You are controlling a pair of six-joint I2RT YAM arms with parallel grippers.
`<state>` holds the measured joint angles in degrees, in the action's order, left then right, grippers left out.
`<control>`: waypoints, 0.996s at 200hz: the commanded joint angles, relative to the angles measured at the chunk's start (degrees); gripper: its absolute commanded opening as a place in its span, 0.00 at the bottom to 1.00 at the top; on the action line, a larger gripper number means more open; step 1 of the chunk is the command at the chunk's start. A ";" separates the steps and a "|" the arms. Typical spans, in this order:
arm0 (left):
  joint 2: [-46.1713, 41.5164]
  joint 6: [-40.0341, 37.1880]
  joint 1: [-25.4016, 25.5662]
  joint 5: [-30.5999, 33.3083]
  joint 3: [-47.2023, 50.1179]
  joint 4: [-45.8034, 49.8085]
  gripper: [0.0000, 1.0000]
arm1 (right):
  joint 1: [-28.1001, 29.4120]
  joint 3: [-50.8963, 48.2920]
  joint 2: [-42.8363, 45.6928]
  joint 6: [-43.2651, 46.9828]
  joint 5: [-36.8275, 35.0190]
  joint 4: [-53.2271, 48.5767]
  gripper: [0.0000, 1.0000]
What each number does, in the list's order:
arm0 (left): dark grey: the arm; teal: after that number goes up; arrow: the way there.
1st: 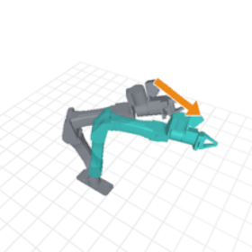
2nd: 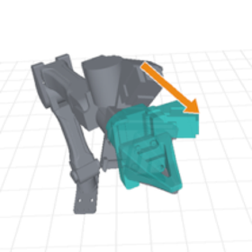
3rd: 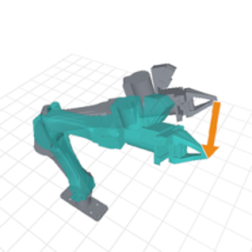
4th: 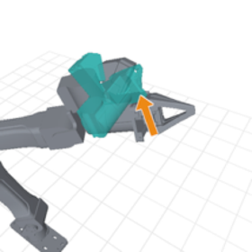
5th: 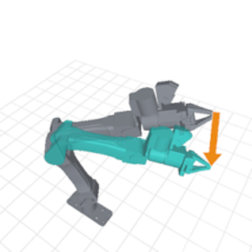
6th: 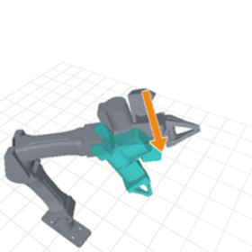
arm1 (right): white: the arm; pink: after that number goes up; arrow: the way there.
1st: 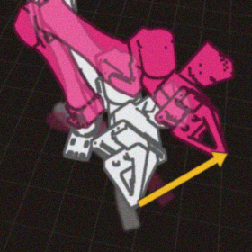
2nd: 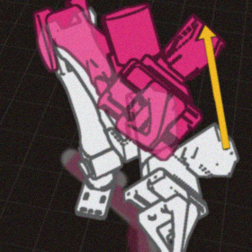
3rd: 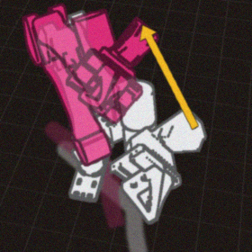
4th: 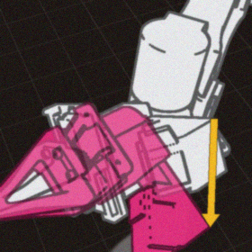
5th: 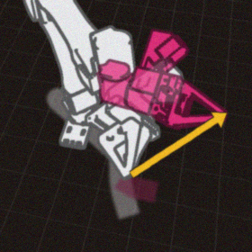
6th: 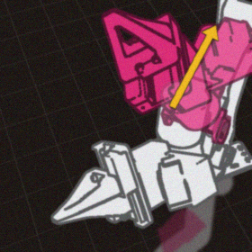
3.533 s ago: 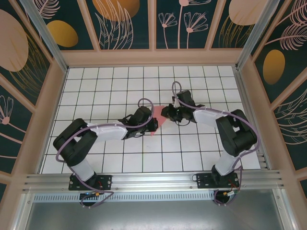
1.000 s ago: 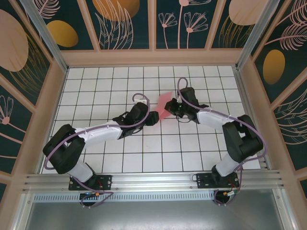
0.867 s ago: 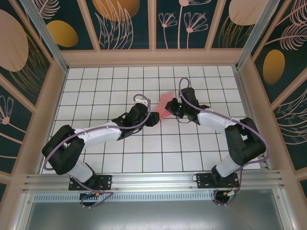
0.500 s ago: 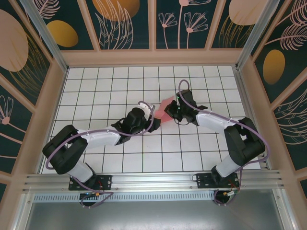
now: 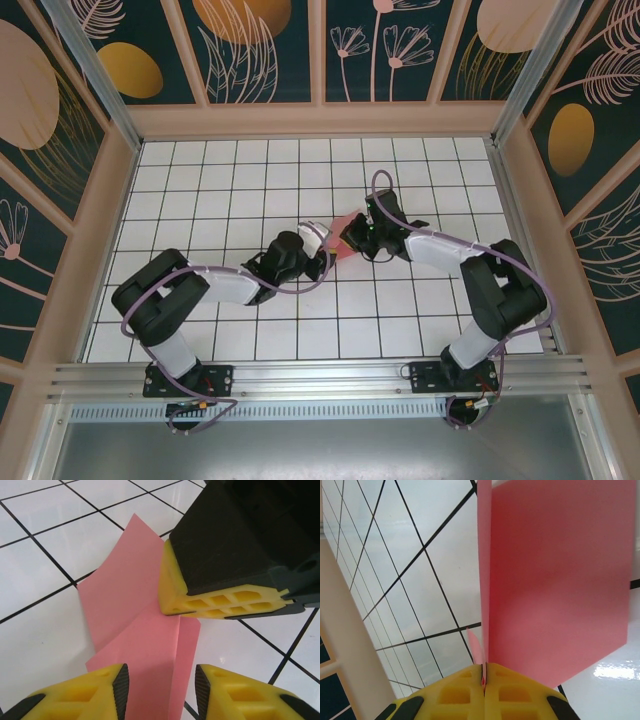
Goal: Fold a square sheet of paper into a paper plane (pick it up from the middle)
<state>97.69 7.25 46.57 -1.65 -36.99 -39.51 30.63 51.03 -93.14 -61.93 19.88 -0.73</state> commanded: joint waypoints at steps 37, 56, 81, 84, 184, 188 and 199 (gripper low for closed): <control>3.79 -3.79 -0.05 -0.99 0.25 -4.88 0.40 | -0.66 2.13 -1.19 -1.70 3.54 -1.93 0.00; 4.76 -3.76 0.06 -0.94 -0.33 -4.51 0.40 | -0.75 2.25 -1.33 -1.87 3.94 -1.99 0.00; 5.73 -3.55 0.05 -1.93 -1.13 -4.11 0.39 | -0.85 2.27 -1.66 -2.04 4.27 -2.16 0.00; 5.80 -3.55 -0.01 -1.99 -1.23 -4.05 0.39 | -0.88 2.25 -1.69 -2.05 4.29 -2.12 0.00; 6.73 -2.21 -0.07 -1.90 -0.89 -3.47 0.02 | -2.99 -0.23 1.40 2.87 5.21 0.07 0.38; 6.81 -1.88 0.04 -2.10 -0.81 -3.47 0.02 | -3.32 -0.60 1.83 3.56 4.90 0.30 0.40; 6.90 -0.69 0.03 -2.89 -0.69 -3.47 0.02 | -4.08 -1.60 3.13 5.97 4.38 0.71 0.44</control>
<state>103.53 4.56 46.57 -2.74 -37.17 -42.00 28.18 51.22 -93.84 -60.53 24.56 -1.39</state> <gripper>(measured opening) 0.064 0.412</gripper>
